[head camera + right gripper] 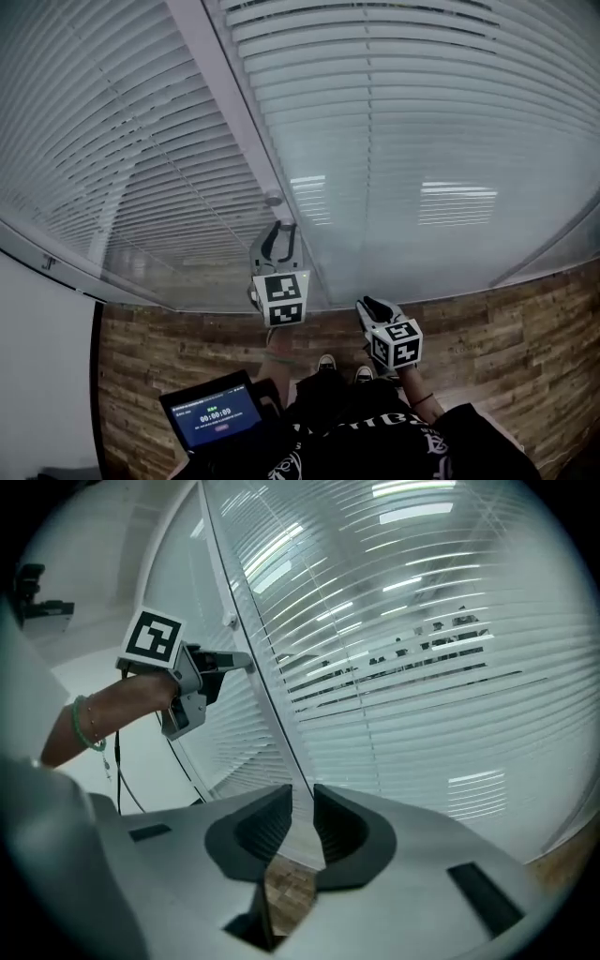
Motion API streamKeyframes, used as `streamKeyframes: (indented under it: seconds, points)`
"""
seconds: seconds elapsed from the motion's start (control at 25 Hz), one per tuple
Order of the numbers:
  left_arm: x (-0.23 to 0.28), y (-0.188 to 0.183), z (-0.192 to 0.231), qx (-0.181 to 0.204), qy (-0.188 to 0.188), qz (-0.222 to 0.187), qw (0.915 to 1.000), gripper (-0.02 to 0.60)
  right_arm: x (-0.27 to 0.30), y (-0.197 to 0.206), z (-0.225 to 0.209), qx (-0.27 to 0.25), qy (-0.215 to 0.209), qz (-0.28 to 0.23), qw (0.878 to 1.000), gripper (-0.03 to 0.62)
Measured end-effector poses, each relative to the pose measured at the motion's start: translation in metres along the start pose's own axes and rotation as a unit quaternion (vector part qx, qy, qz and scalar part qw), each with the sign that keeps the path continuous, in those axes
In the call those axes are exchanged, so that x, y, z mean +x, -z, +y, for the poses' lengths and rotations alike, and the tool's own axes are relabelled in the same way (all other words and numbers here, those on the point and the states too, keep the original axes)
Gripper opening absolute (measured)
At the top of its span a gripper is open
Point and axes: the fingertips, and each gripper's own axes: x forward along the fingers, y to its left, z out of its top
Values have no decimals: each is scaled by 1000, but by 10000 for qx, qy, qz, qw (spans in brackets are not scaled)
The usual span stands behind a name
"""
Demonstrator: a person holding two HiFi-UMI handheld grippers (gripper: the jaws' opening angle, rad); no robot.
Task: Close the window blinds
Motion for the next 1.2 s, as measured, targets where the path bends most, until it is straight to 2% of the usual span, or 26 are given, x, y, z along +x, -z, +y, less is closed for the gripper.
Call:
streamKeyframes:
  seconds: [0.2,0.32,0.44,0.56,0.76,0.8,0.88,0.96,1.08,1.2]
  points:
    - [2,2,1,-39,-29,-80,10000,129,1,1,0,-30,-47,42,10000,83]
    - [-5,13,-10,-49,54,-124,9999,135,-3,16,-1,-42,-75,28,10000,83]
    - [-17,19,-18,-381,141,-185,9990,164,-9,25,-1,-58,-105,22,9999,83]
    - [-29,18,-25,-809,214,-140,9964,164,-19,20,0,-80,-154,24,9998,83]
    - [-54,48,-51,-1244,459,223,9909,163,-38,22,3,-26,-319,56,9995,83]
    - [-60,55,-55,-1382,546,268,9885,147,-40,23,5,-9,-357,75,9993,83]
    - [-75,70,-62,-1763,704,268,9815,77,-42,29,10,24,-429,138,9990,83]
    - [-90,88,-68,-2067,759,353,9748,51,-43,39,13,57,-491,221,9985,83]
    - [-117,114,-79,-2146,769,614,9717,9,-48,58,18,125,-570,326,9978,83]
    - [-146,131,-83,-2309,852,723,9665,5,-50,70,31,146,-641,413,9970,83]
